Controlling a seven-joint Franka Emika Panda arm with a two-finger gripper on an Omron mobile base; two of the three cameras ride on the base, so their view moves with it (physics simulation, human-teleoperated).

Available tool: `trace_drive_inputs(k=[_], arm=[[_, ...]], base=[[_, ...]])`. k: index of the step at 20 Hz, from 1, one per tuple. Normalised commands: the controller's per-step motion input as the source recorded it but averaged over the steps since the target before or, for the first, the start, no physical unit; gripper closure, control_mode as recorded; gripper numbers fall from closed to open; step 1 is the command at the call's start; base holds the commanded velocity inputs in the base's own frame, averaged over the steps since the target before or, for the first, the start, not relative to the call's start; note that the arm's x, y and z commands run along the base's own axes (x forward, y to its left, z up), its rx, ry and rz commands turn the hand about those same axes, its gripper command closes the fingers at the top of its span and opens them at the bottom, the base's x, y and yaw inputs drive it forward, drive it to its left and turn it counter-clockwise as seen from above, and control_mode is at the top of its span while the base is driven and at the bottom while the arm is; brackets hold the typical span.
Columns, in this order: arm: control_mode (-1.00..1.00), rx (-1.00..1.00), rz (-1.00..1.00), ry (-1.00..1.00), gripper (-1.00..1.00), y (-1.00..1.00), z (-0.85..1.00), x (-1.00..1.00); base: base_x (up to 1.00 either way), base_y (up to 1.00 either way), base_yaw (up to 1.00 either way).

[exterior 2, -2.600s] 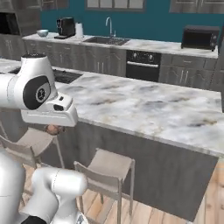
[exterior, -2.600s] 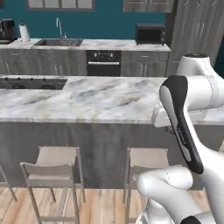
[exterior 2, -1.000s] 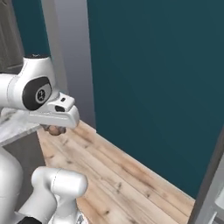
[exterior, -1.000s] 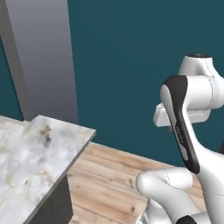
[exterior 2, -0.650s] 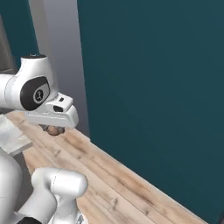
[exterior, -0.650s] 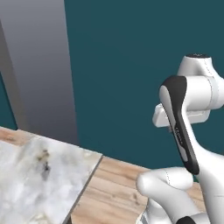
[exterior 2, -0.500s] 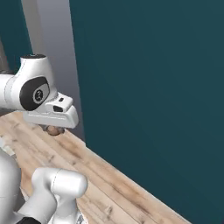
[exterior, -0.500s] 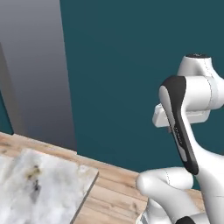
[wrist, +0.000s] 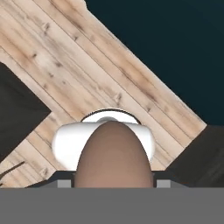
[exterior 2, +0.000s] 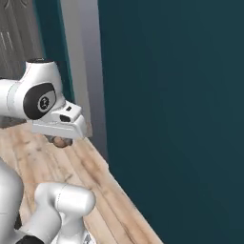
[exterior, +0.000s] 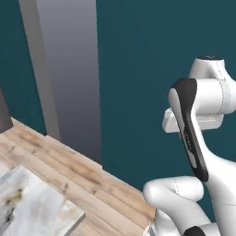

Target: Pick the egg and butter from the fridge and place them by the bowl for mixing.

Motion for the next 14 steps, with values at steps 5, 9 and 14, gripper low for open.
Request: trace_drive_inputs(k=[5, 9, 14], arm=[[1.0, 0.0, 0.0, 0.0, 1.0, 0.0, 0.0, 0.0], [1.0, 0.0, 0.0, 0.0, 1.0, 0.0, 0.0, 0.0], [1.0, 0.0, 0.0, 0.0, 1.0, 0.0, 0.0, 0.0]], base=[[0.51, -0.19, 0.84], [0.67, -0.64, 0.56], [0.91, -0.78, 0.41]])
